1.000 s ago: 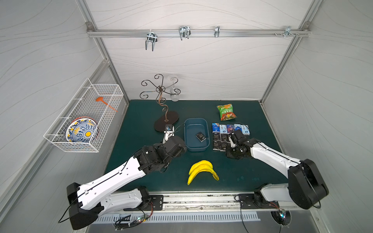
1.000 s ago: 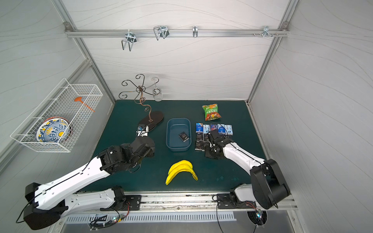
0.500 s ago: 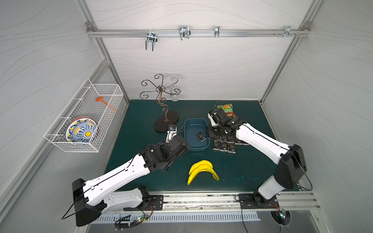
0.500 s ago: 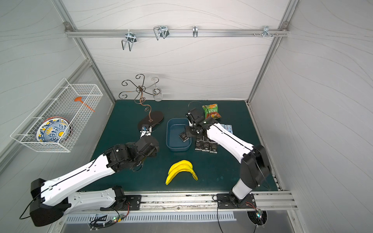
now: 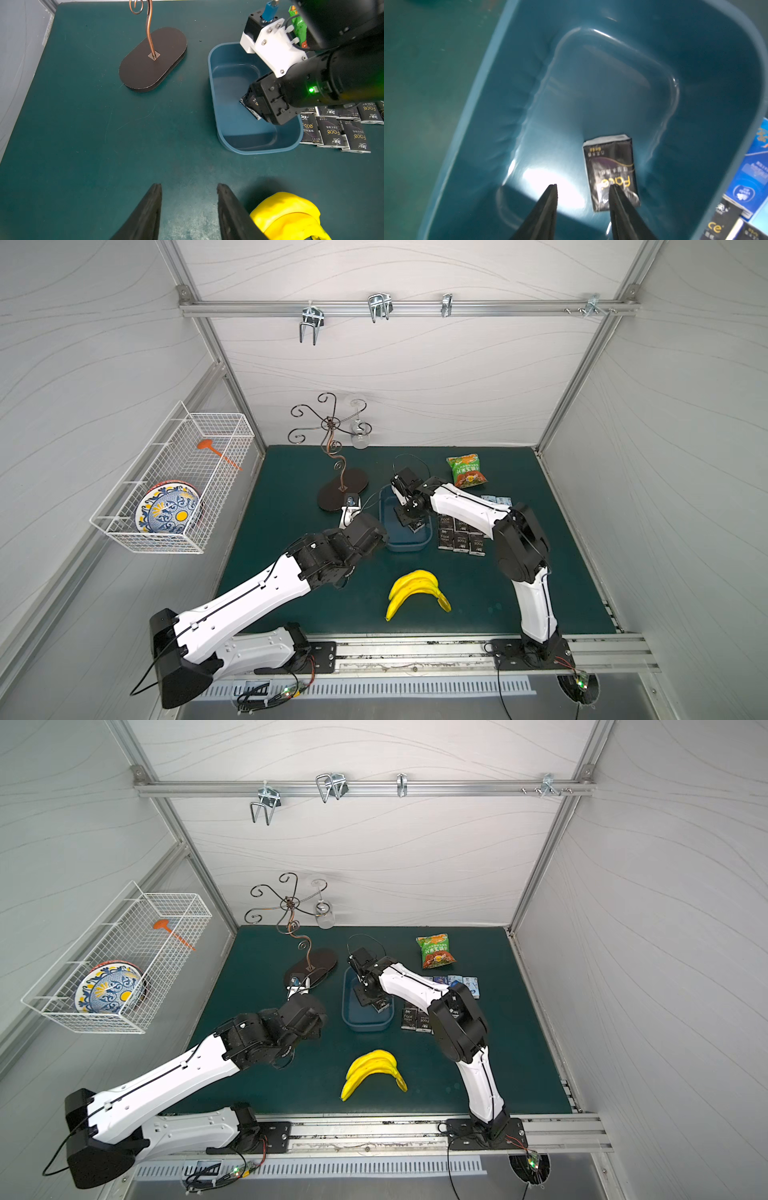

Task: Take the pocket tissues out of the storage box
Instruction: Pick up the pocket tissues from the storage box.

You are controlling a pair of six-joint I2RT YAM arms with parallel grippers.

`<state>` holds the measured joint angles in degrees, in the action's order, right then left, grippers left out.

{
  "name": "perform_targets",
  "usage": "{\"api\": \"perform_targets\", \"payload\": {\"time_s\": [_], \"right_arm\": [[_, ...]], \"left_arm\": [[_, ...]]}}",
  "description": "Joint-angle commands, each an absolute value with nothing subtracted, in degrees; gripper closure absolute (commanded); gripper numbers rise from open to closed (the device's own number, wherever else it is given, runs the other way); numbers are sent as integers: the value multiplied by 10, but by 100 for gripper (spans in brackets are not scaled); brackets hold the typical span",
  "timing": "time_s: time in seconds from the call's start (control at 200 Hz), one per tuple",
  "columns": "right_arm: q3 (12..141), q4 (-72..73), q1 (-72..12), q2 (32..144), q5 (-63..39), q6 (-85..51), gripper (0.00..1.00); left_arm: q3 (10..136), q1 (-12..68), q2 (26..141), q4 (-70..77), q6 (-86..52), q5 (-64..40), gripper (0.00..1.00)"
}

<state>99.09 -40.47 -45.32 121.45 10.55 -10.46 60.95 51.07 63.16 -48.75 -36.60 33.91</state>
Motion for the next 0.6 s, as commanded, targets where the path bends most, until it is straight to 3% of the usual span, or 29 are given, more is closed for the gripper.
{"api": "perform_targets", "payload": {"time_s": [0.0,0.295,0.445,0.59], "right_arm": [[1000,-435,-458,1241,133,-92,54],[1064,-471,-463,1329,223,-84,56],[1064,-466,-463,1335,211,-93,78],[1052,-443,-463,1300,188,-108,87]], "left_arm": [[627,505,624,-462,-358,333,52],[619,497,613,-462,-354,331,52],[620,493,610,-461,-352,329,52],[620,492,610,-461,-352,327,53]]}}
